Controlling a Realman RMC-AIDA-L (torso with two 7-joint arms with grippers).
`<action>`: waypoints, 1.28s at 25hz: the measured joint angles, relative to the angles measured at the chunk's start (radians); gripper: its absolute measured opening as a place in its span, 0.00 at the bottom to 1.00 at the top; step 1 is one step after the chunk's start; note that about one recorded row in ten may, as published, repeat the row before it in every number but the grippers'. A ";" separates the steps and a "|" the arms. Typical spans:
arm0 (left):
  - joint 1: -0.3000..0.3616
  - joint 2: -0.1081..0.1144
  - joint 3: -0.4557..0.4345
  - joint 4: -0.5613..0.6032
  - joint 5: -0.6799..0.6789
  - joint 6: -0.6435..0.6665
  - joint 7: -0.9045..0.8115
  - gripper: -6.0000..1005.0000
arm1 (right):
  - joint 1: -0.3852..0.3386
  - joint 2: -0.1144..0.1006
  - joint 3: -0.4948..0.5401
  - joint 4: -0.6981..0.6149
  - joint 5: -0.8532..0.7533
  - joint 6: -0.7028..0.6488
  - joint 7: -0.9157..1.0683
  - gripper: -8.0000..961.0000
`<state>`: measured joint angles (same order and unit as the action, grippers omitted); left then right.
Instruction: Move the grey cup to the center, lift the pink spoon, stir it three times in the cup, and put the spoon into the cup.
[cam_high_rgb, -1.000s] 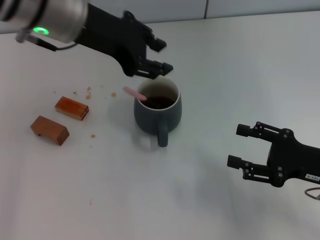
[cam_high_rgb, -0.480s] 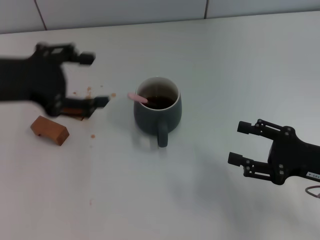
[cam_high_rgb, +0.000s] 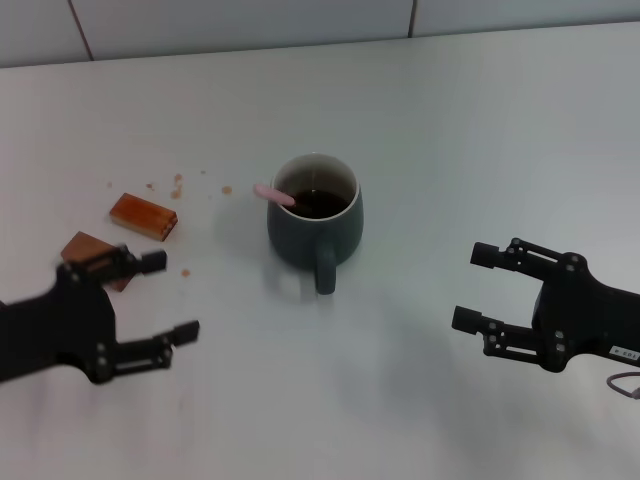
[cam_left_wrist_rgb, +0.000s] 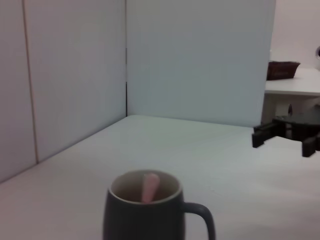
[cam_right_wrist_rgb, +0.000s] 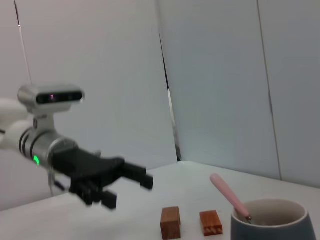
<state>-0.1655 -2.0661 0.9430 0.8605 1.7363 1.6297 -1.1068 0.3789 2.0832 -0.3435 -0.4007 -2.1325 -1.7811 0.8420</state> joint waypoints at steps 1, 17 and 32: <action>-0.002 -0.002 -0.001 -0.047 -0.002 -0.001 0.040 0.85 | 0.001 0.000 0.000 0.004 0.000 -0.001 -0.007 0.82; -0.034 -0.001 -0.003 -0.163 -0.017 0.002 0.091 0.85 | 0.021 0.003 -0.006 0.037 0.001 0.004 -0.032 0.82; -0.036 -0.002 0.004 -0.179 -0.017 0.003 0.094 0.85 | 0.026 0.003 -0.006 0.037 0.000 0.005 -0.032 0.82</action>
<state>-0.2015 -2.0678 0.9469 0.6812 1.7194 1.6324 -1.0127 0.4054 2.0862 -0.3496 -0.3636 -2.1322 -1.7762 0.8098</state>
